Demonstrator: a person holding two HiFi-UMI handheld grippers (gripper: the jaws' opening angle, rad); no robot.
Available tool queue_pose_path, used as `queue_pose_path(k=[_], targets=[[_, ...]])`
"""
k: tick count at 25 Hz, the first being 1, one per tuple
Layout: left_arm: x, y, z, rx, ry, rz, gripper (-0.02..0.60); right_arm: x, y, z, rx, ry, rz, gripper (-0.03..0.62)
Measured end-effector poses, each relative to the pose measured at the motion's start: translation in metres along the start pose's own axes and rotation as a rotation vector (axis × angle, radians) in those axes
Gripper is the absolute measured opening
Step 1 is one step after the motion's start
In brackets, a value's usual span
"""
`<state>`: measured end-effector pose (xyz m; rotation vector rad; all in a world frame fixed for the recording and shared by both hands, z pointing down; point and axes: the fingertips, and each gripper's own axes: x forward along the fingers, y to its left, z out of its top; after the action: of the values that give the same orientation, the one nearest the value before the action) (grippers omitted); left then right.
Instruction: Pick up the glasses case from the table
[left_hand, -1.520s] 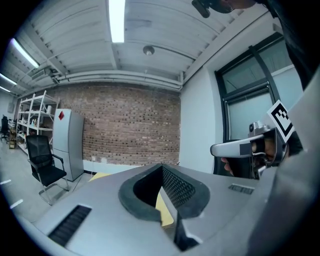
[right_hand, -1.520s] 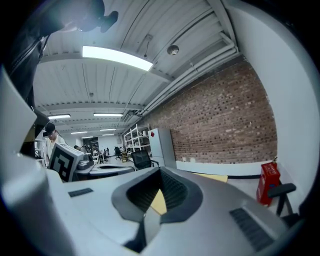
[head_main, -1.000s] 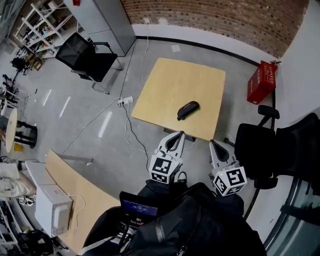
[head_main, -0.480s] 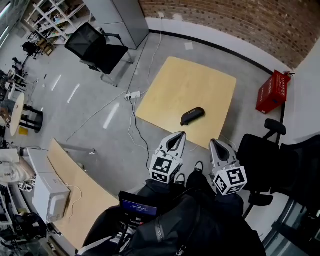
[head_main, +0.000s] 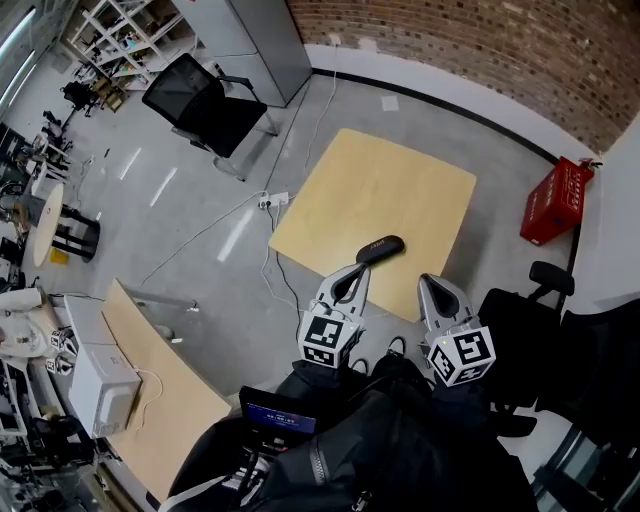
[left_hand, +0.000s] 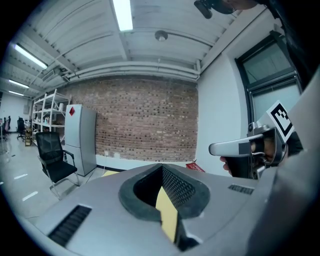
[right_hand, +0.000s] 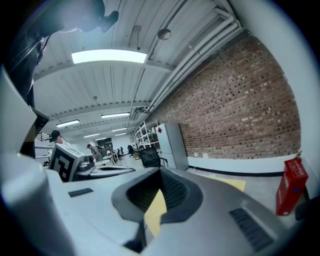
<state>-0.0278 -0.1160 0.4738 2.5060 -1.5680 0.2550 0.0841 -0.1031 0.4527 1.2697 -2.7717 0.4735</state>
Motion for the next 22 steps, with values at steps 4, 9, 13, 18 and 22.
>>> queue_pose_path(k=[4,9,13,18,22], targets=[[0.007,0.004,-0.006,-0.010,0.023,0.032,-0.002,0.005,-0.009,-0.005,0.010,0.022,0.026,0.003],[0.010,0.013,-0.015,-0.021,0.059,0.052,-0.002,0.015,-0.017,-0.010,0.030,0.044,0.032,0.003],[0.018,0.019,-0.025,-0.032,0.074,0.043,-0.002,0.026,-0.023,-0.021,0.026,0.070,0.027,0.003],[0.033,0.038,-0.044,-0.051,0.110,0.032,-0.002,0.048,-0.030,-0.044,0.011,0.141,0.016,0.003],[0.046,0.051,-0.059,-0.076,0.143,0.019,-0.002,0.067,-0.039,-0.067,-0.013,0.214,0.011,0.003]])
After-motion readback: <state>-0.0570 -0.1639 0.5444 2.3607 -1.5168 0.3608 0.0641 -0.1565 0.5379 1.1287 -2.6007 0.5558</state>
